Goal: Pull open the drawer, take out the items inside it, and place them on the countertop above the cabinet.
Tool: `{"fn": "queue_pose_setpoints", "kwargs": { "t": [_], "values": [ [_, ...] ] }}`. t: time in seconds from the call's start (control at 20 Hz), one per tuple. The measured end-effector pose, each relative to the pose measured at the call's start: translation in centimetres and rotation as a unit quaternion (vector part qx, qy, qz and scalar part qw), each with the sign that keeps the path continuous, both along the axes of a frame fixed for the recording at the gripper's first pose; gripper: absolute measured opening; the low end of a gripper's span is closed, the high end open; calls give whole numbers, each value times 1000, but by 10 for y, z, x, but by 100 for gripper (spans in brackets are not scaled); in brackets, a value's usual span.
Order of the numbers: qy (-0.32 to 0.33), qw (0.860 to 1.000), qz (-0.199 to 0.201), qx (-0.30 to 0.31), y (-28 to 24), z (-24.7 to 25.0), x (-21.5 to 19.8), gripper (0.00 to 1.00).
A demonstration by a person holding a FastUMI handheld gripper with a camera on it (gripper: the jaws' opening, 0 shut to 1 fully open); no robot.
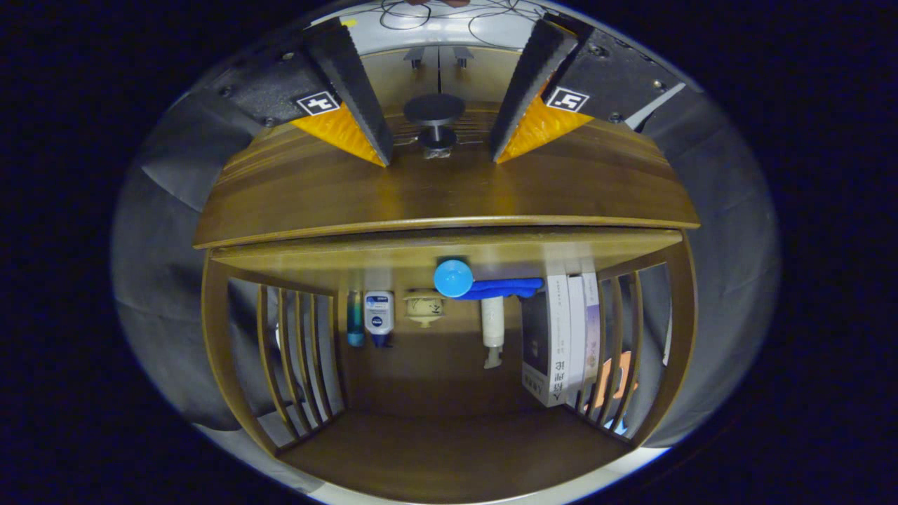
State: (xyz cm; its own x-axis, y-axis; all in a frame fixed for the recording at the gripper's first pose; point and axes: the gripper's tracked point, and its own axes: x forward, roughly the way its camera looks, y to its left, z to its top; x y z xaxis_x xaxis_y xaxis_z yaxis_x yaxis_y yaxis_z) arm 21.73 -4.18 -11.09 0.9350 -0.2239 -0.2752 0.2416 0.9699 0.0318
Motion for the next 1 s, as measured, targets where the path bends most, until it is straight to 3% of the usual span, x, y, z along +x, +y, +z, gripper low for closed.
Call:
{"fn": "queue_pose_setpoints", "kwargs": {
  "t": [0.75, 1.0],
  "values": [
    [16, 1000, 2, 9, 0, -6, 10, 92],
    [44, 999, 21, 10, 1, -6, 7, 93]
  ]
}}
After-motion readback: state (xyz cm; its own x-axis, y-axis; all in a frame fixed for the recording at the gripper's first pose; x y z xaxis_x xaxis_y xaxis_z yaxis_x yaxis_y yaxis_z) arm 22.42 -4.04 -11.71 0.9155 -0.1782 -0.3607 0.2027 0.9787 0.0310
